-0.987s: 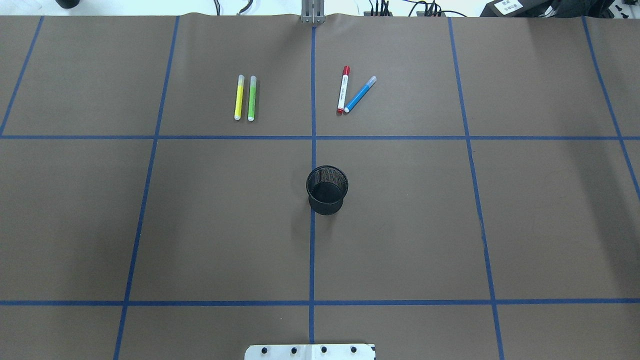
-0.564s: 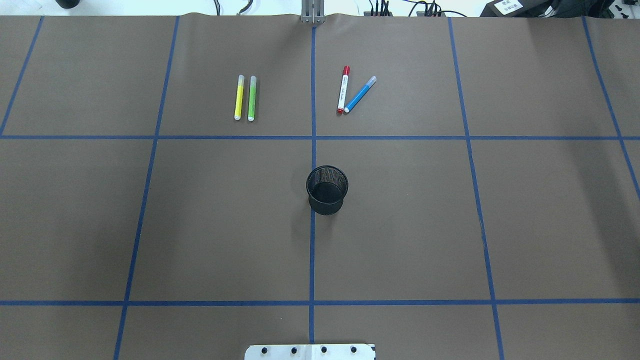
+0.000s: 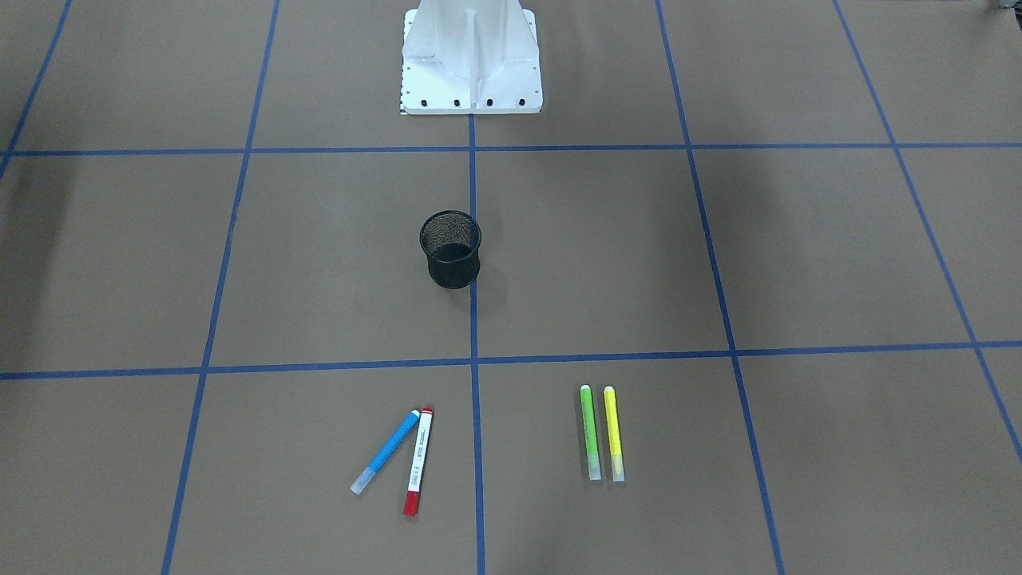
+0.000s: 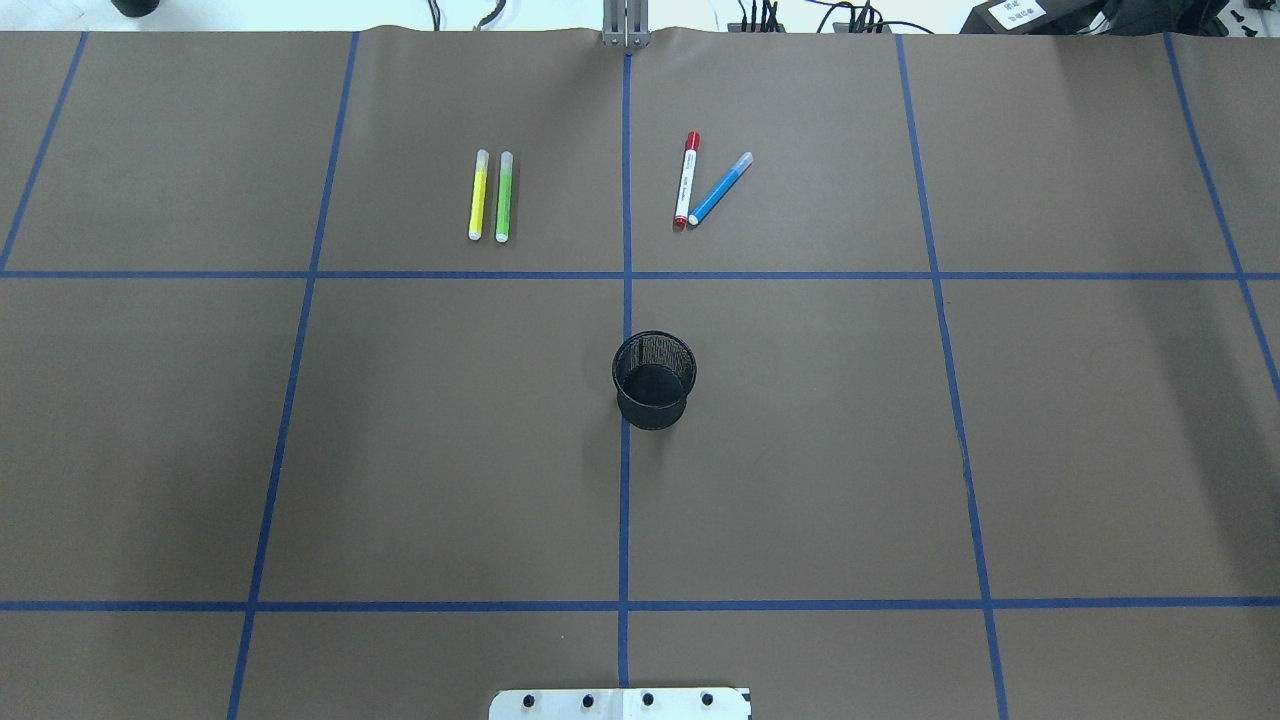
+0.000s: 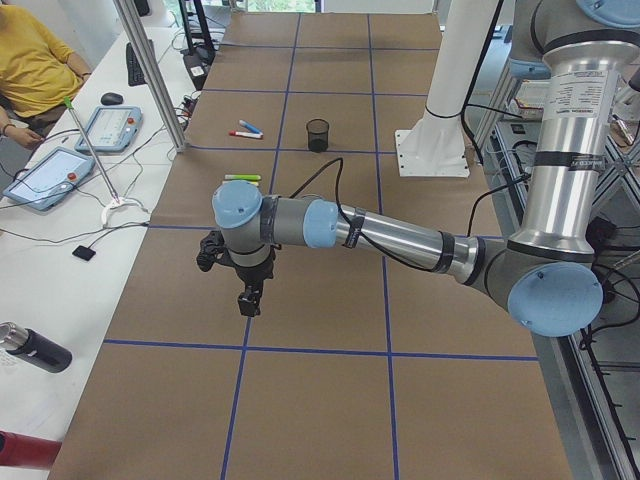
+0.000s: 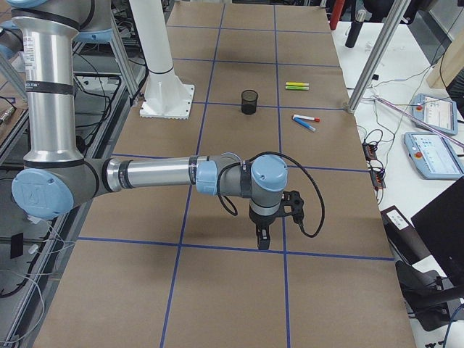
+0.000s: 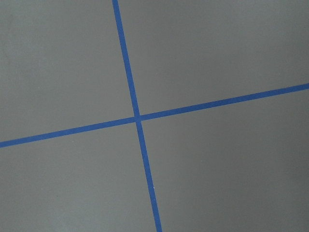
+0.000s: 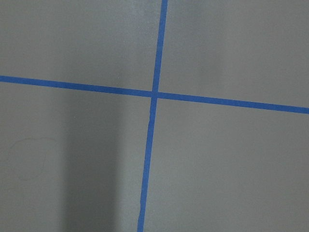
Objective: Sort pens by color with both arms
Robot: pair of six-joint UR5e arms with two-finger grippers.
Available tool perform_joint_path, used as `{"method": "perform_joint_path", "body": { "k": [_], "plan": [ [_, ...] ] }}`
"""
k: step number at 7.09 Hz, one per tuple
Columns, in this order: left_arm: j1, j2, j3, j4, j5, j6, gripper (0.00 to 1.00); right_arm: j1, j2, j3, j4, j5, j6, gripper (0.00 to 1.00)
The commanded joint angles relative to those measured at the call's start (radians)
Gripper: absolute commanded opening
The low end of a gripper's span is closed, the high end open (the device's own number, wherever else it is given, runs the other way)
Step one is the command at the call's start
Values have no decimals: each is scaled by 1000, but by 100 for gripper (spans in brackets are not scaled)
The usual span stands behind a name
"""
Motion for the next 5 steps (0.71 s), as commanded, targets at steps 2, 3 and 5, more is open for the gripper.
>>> {"method": "perform_joint_path", "body": {
  "k": [2,3,5],
  "plan": [
    [1,4,-5,0,0,-1,99,0,1,1,-1,2,1,100],
    [1,4,-6,0,0,-1,99,-1,0,1,-1,2,1,100],
    [0,4,-29,0,0,-1,99,-1,1,1,-1,2,3,100]
  ]
}}
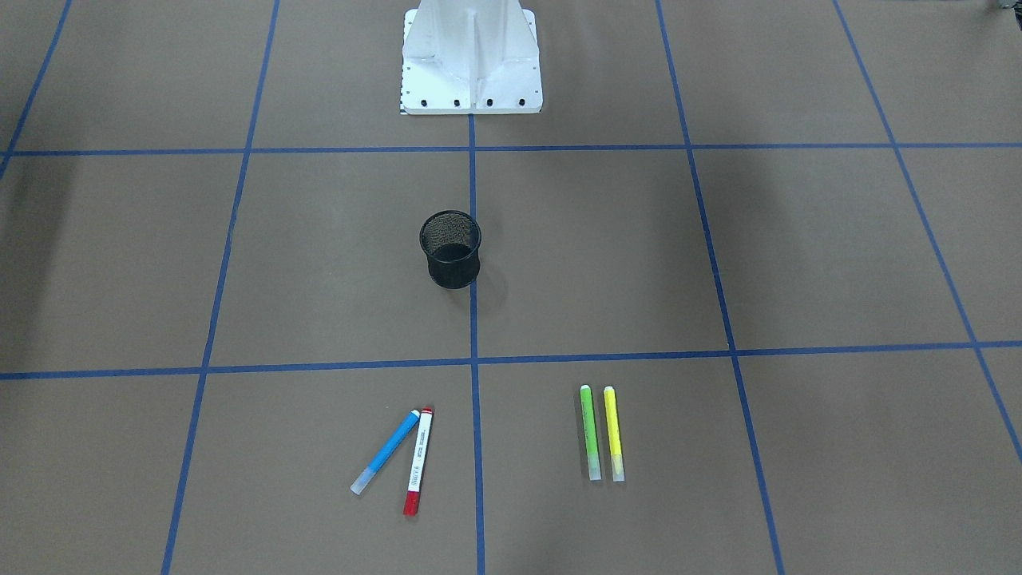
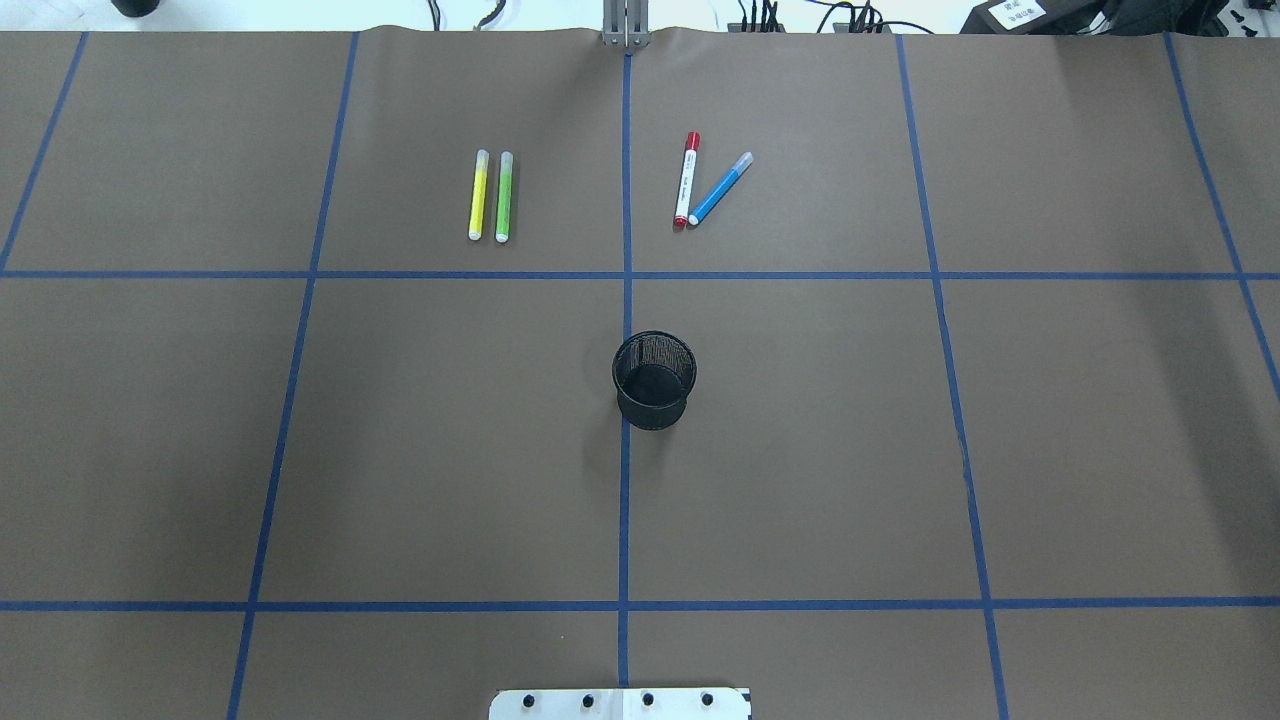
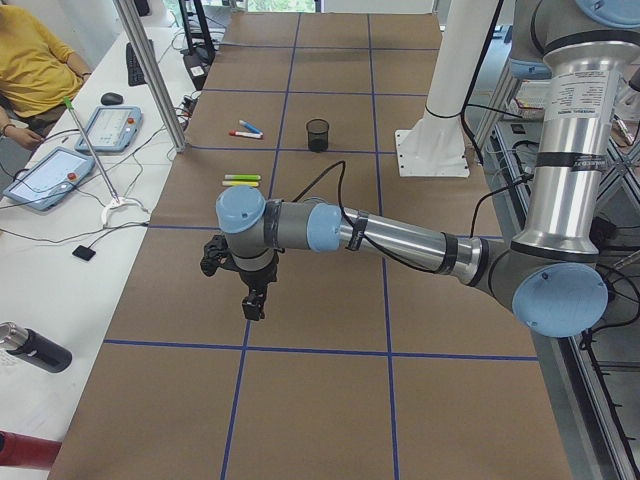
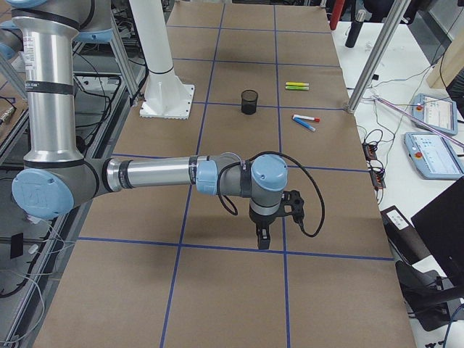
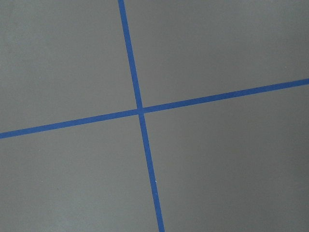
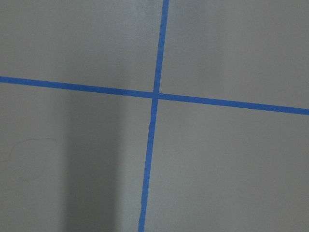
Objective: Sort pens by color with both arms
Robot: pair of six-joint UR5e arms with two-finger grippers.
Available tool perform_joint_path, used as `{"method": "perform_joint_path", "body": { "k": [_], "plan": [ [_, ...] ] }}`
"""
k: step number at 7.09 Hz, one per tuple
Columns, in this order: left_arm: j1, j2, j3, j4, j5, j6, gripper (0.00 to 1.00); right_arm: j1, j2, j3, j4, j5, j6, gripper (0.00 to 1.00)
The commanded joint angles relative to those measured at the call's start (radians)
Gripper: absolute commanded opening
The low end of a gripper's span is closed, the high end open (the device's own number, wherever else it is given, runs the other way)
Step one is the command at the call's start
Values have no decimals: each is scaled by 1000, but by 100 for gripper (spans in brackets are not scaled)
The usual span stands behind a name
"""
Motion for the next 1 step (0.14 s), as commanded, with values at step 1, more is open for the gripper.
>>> {"method": "perform_joint_path", "body": {
  "k": [1],
  "plan": [
    [0,0,-14,0,0,0,99,-1,0,0,0,0,0,100]
  ]
}}
